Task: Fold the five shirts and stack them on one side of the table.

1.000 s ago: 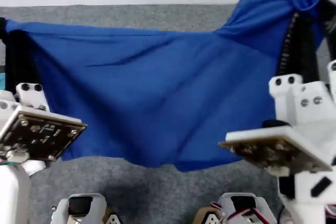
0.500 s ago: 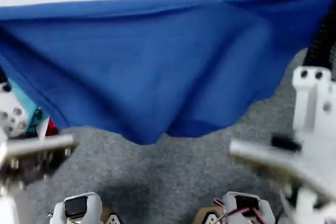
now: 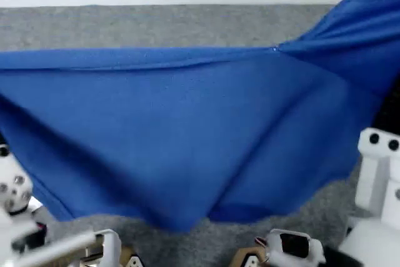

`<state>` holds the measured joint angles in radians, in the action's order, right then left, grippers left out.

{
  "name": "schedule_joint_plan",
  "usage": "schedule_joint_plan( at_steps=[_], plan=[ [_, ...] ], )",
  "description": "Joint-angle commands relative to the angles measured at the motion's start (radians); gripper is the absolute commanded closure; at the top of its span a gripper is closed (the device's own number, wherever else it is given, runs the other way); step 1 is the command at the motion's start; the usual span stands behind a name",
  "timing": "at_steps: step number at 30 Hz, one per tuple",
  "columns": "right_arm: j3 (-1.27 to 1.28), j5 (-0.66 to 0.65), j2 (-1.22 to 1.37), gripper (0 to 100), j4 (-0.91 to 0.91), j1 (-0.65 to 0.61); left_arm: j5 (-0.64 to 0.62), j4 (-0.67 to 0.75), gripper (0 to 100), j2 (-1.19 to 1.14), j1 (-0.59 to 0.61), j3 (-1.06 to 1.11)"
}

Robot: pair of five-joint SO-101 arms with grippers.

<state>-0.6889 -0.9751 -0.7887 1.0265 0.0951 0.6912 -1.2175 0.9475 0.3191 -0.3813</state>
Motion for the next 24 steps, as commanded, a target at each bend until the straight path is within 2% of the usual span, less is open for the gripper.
schedule_joint_plan(
  at_steps=[1,6,10,14,24],
  plan=[
    [-0.011,-0.032,0.027,98.8,-0.025,0.027,0.011,-0.023,99,-0.002,0.011,0.071],
    [-0.011,-0.034,0.117,98.8,-0.018,0.027,0.046,0.021,99,-0.009,0.011,0.242],
    [-0.011,-0.037,0.174,98.8,-0.016,0.027,0.080,0.172,99,-0.002,0.015,0.378],
    [-0.011,-0.038,0.168,98.8,-0.015,0.028,0.080,0.233,99,0.002,0.015,0.381],
    [-0.011,-0.124,0.001,98.8,0.229,0.028,0.078,-0.015,99,0.002,0.011,0.199]
  ],
)
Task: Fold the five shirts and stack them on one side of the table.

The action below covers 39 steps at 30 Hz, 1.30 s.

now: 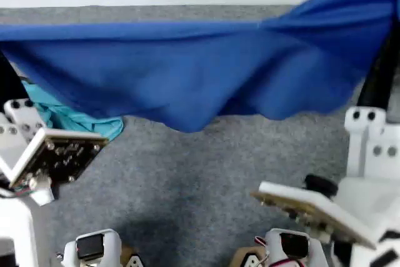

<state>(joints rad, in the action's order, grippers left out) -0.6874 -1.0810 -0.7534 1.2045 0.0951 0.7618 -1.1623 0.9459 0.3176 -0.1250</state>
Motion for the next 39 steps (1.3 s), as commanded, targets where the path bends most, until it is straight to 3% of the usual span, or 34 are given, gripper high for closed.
schedule_joint_plan(
  at_steps=[1,8,12,19,23,29,35,39],
  plan=[
    [-0.012,-0.018,-0.050,98.8,0.068,0.028,0.008,-0.094,99,0.003,0.012,-0.071],
    [-0.009,-0.071,-0.082,98.8,0.114,0.028,0.008,-0.132,99,-0.008,0.012,-0.068],
    [0.080,-0.069,-0.036,98.8,0.108,0.024,0.009,-0.084,99,-0.008,0.011,0.096],
    [0.396,-0.068,0.076,98.8,-0.005,0.022,0.011,0.288,99,-0.008,0.015,0.535],
    [0.560,-0.068,0.097,98.8,-0.127,0.022,0.101,0.427,99,-0.005,0.012,0.713],
    [0.718,-0.017,0.038,98.8,-0.077,-0.021,0.203,0.446,99,0.003,0.018,0.796],
    [0.944,0.023,-0.076,98.8,0.061,-0.171,0.210,0.445,99,-0.006,-0.006,0.799],
    [1.138,0.023,-0.162,98.8,0.076,-0.205,0.210,0.446,99,-0.006,-0.023,0.814]
  ],
)
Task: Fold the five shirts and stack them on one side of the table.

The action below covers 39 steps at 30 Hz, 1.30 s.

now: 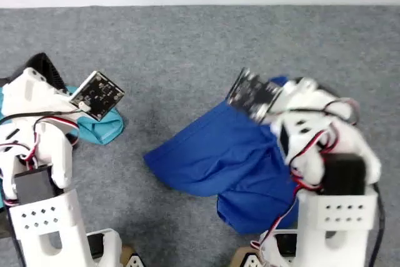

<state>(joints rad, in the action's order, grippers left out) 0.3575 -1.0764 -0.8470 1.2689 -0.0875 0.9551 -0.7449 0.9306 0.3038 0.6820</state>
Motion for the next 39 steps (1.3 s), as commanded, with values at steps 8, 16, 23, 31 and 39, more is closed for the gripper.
schedule_joint_plan(
  at_steps=[8,16,23,31,39],
  plan=[
    [0.457,0.012,-0.265,98.8,0.097,0.045,0.017,0.029,99,0.018,0.012,0.074],
    [0.551,0.029,-0.406,79.4,0.090,0.216,0.017,0.031,99,0.017,0.015,0.110],
    [0.534,0.110,-0.386,80.7,0.042,0.361,0.011,0.028,99,0.017,0.014,0.116],
    [0.249,0.341,-0.084,79.7,0.289,0.346,0.008,0.028,99,0.018,0.018,0.189],
    [-0.002,0.509,0.217,79.8,0.529,0.249,-0.072,-0.092,99,0.017,0.012,0.174]
  ],
)
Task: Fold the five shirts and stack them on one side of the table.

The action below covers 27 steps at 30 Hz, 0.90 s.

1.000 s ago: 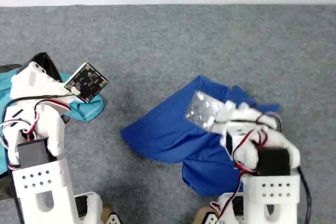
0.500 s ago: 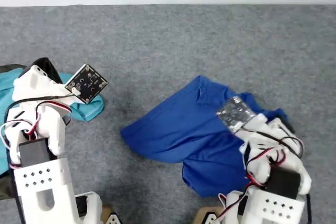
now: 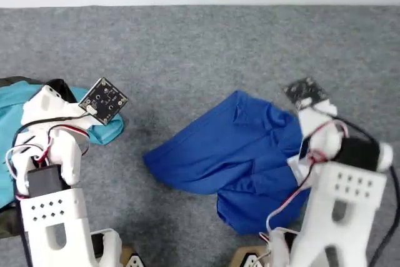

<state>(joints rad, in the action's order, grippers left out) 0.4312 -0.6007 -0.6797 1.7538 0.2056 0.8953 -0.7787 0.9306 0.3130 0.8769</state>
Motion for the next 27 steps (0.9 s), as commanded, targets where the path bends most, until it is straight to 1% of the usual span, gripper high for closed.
schedule_joint_plan(
  at_steps=[1,5,8,11,14,17,24,27],
  plan=[
    [-0.075,0.037,0.061,79.8,0.044,-0.085,-0.012,-0.087,99,0.017,0.003,-0.016],
    [-0.049,0.041,0.120,79.8,0.044,-0.236,-0.014,-0.175,99,0.017,0.003,-0.013],
    [-0.031,0.029,0.182,79.5,0.041,-0.338,-0.014,-0.203,99,0.015,0.006,-0.012],
    [-0.025,-0.041,0.251,79.4,0.041,-0.420,-0.014,-0.230,99,0.011,0.008,-0.012],
    [-0.025,-0.124,0.311,79.4,0.041,-0.443,-0.012,-0.279,99,0.017,0.005,-0.012],
    [-0.025,-0.178,0.360,79.4,0.039,-0.438,-0.011,-0.311,99,0.017,0.005,-0.012],
    [-0.031,-0.187,0.509,79.1,0.013,-0.444,-0.011,-0.310,99,0.017,0.003,-0.010],
    [-0.032,-0.187,0.565,74.9,-0.012,-0.444,-0.011,-0.310,99,0.017,0.003,-0.010]
  ],
)
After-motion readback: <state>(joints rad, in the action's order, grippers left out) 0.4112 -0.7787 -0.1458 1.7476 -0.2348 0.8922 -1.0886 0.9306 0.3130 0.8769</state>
